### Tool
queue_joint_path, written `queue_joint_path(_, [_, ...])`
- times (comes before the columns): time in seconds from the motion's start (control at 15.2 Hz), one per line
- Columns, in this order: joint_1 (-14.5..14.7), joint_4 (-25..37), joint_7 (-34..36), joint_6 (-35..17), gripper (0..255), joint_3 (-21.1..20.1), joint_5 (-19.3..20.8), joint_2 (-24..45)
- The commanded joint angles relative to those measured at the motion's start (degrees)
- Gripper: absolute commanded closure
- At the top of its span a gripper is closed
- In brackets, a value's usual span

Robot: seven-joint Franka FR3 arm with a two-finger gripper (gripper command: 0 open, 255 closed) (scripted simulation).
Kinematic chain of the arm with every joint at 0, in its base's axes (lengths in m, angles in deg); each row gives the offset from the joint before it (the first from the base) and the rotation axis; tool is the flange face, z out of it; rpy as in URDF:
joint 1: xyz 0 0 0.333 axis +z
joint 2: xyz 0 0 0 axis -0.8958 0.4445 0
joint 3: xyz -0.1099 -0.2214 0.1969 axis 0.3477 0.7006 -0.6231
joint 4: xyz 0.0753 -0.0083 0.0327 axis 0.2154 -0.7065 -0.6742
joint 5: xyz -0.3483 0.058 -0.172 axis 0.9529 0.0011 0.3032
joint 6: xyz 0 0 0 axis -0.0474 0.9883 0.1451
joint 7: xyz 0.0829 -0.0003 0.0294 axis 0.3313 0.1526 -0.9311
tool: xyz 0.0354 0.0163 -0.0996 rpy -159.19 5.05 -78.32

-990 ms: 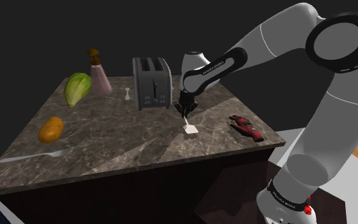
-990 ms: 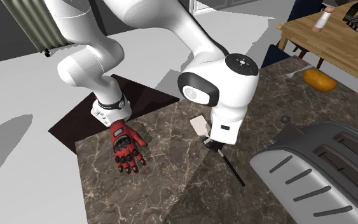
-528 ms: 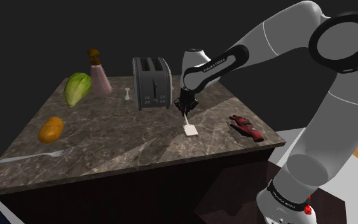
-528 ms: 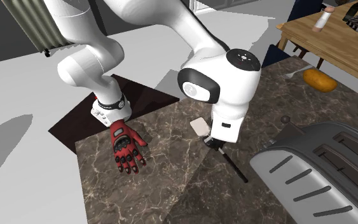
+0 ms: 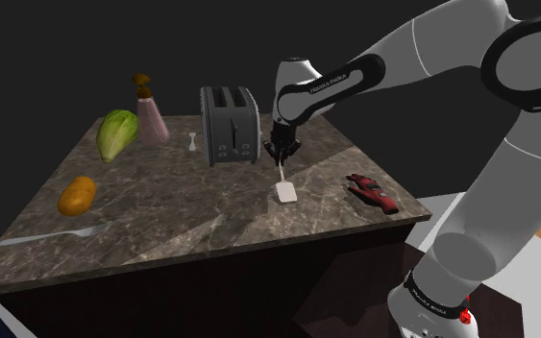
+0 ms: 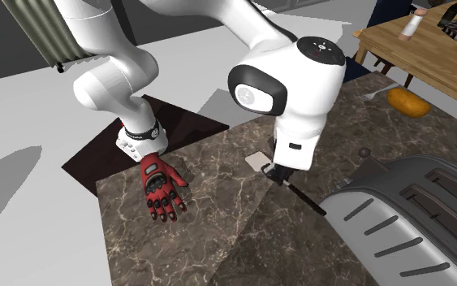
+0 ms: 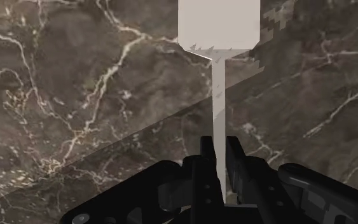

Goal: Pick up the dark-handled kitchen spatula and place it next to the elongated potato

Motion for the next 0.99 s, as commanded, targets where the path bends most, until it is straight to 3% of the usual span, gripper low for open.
queue_joint_path(0.0, [-0.1, 0.6, -0.4, 1.5, 255, 0.1, -0.3, -0.9])
queue_joint_path(0.92, [-0.1, 7.4, -1.3, 12.0, 255, 0.2, -1.2, -4.7])
